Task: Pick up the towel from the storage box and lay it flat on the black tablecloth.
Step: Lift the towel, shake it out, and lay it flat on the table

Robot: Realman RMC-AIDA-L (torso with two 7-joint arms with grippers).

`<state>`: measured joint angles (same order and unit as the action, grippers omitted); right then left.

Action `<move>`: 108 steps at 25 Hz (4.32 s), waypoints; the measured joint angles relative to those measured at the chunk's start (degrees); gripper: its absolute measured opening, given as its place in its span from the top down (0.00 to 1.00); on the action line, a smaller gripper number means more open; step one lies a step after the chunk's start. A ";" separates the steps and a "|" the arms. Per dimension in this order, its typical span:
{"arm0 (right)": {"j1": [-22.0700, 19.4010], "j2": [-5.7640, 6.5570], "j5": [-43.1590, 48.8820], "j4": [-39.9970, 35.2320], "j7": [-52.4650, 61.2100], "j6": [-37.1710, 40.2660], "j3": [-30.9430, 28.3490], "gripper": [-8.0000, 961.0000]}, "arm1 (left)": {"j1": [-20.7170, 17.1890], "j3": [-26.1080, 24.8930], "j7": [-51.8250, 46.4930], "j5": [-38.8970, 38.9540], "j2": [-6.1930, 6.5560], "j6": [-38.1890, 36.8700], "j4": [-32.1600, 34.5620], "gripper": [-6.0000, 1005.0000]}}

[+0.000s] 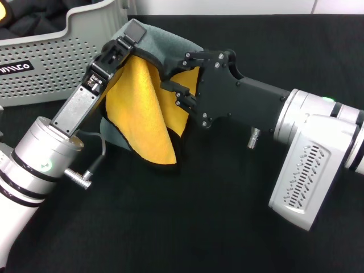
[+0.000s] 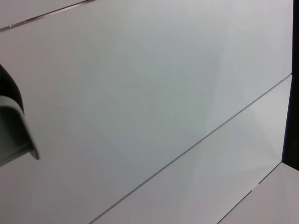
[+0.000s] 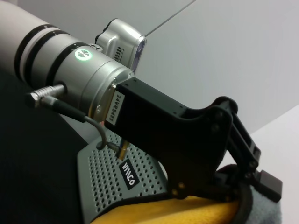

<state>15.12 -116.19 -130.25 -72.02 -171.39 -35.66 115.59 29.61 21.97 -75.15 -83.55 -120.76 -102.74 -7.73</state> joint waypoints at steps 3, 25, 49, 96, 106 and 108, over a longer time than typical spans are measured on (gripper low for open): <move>0.06 0.00 -0.01 0.75 0.00 -0.82 -0.03 0.67 | 0.01 -0.02 -0.01 0.06 0.00 0.00 0.00 0.98; 4.96 0.00 -4.94 6.47 -0.09 -3.52 -0.40 0.67 | 0.05 -0.36 -2.97 0.56 0.00 0.23 -1.32 0.98; 0.77 -0.01 -4.67 5.16 0.06 -8.26 -1.10 0.98 | -0.36 -0.44 -2.91 0.55 0.00 1.29 -0.99 0.98; 3.73 -0.09 -8.80 12.68 0.01 -16.10 -4.82 0.72 | -0.16 -0.52 -2.99 0.84 0.00 1.32 -0.88 0.98; 2.57 -0.09 -9.05 12.70 0.00 -17.70 -4.85 0.72 | -0.26 -0.53 -2.94 0.84 0.00 1.32 -0.88 0.98; 2.41 -0.09 -9.20 12.70 0.01 -17.76 -4.85 0.72 | -0.26 -0.50 -2.95 0.84 0.00 1.32 -0.88 0.98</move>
<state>17.53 -116.27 -139.45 -59.32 -171.38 -53.43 110.74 29.35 21.47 -78.09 -82.71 -120.76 -101.42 -8.61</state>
